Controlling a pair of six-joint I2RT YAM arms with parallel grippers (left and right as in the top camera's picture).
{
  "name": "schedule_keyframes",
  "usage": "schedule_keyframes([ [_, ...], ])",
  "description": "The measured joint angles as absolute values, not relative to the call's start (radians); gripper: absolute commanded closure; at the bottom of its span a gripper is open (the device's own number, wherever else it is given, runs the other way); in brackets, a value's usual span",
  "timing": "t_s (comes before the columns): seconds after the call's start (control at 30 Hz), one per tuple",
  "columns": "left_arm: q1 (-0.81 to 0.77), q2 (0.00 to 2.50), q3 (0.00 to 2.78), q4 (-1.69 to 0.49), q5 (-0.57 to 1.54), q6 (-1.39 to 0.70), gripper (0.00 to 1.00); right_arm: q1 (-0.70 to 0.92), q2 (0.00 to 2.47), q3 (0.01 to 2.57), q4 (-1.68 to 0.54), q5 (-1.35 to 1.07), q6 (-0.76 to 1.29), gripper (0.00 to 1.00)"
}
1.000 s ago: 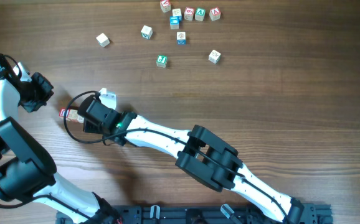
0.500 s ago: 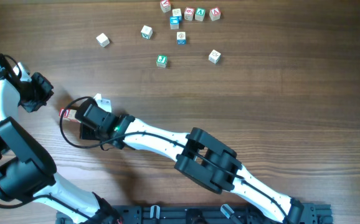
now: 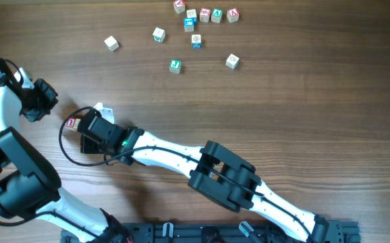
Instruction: Form a horizontal line
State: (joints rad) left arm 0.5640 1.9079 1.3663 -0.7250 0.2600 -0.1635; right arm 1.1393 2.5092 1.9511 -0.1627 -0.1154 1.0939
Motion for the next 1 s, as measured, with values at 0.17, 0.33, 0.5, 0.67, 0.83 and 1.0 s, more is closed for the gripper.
schedule_keyframes([
  [0.17,0.564,1.908,1.366,-0.725,0.26,-0.163,0.96,1.139,2.509,1.951,-0.159,-0.115,1.094,0.95],
  [0.33,0.564,1.908,1.366,-0.725,0.26,-0.163,0.96,1.139,2.51,1.951,-0.15,-0.115,1.095,0.95],
  [0.5,0.564,1.908,1.366,-0.725,0.26,-0.163,0.96,1.139,2.524,1.951,-0.123,-0.116,1.103,0.95],
  [0.67,0.564,1.908,1.366,-0.725,0.26,-0.163,0.96,1.139,2.536,1.951,-0.117,-0.116,1.102,0.95],
  [0.83,0.564,1.908,1.366,-0.725,0.26,-0.163,0.96,1.139,2.536,1.951,-0.118,-0.11,1.106,0.95],
  [1.0,0.564,1.908,1.366,-0.725,0.26,-0.163,0.96,1.139,2.536,1.951,-0.118,-0.101,1.114,0.95],
])
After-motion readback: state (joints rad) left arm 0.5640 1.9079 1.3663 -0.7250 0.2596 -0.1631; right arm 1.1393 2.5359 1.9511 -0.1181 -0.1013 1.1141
